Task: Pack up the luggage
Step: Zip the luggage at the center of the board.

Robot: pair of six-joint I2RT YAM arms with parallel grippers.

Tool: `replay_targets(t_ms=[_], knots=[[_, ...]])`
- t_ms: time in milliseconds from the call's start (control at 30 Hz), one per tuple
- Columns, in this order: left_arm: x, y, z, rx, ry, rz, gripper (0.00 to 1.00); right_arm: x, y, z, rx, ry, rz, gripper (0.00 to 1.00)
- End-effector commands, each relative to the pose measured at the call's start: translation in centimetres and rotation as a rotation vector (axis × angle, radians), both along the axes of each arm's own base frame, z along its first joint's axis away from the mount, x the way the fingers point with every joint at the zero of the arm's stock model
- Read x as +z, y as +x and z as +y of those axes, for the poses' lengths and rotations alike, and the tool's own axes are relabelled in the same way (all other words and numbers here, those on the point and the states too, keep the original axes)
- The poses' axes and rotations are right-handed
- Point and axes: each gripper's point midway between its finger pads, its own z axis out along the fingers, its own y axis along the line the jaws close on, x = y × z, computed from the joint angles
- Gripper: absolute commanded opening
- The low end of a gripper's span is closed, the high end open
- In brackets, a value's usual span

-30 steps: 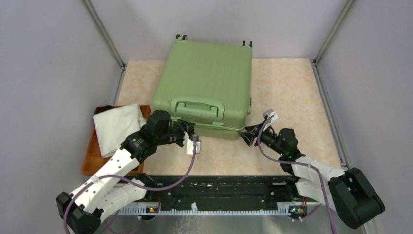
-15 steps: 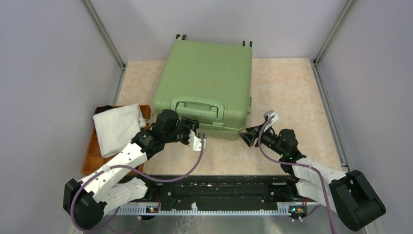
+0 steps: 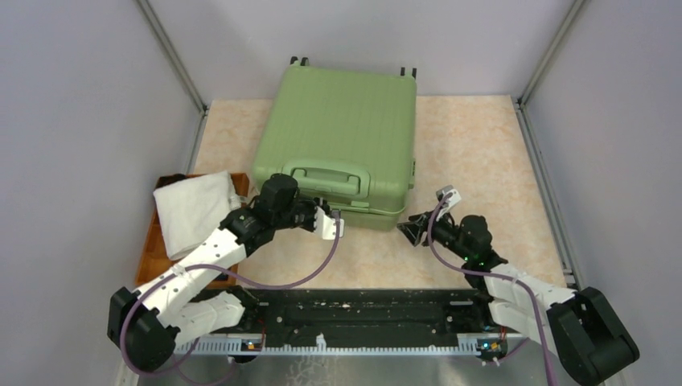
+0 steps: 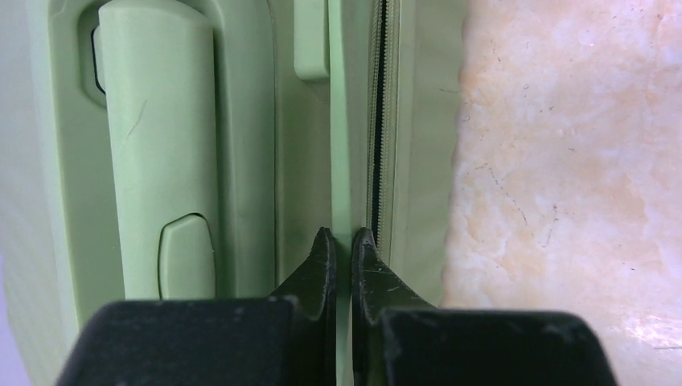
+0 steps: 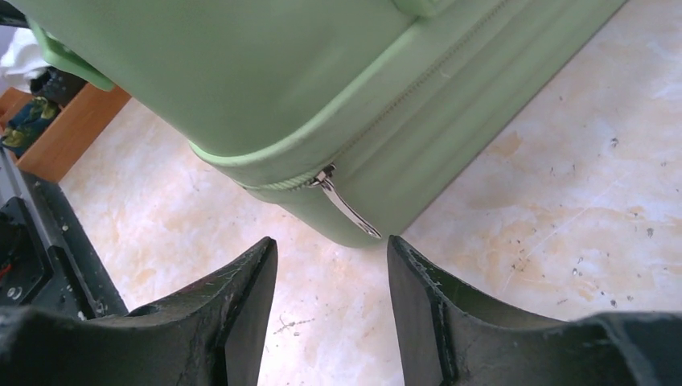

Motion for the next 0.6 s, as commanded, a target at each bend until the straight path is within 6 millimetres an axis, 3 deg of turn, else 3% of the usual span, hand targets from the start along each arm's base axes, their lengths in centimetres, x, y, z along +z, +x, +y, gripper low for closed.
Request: replay_targets(t_ms=[0, 167, 433, 567], knots=[[6.6, 1.7, -1.3, 0.010, -0.111, -0.118, 0.00, 0.2, 1.1, -0.1, -0.013, -0.043, -0.019, 0.54], [9.7, 1.8, -1.5, 0.012, -0.147, -0.143, 0.00, 0.0, 2.1, -0.4, -0.044, -0.065, -0.042, 0.58], [10.4, 1.3, -1.3, 0.010, -0.158, -0.142, 0.00, 1.9, 2.8, 0.5, -0.004, -0.049, -0.161, 0.51], [11.0, 1.8, -1.5, 0.012, -0.168, -0.167, 0.00, 2.4, 3.0, 0.9, 0.023, -0.059, -0.196, 0.43]])
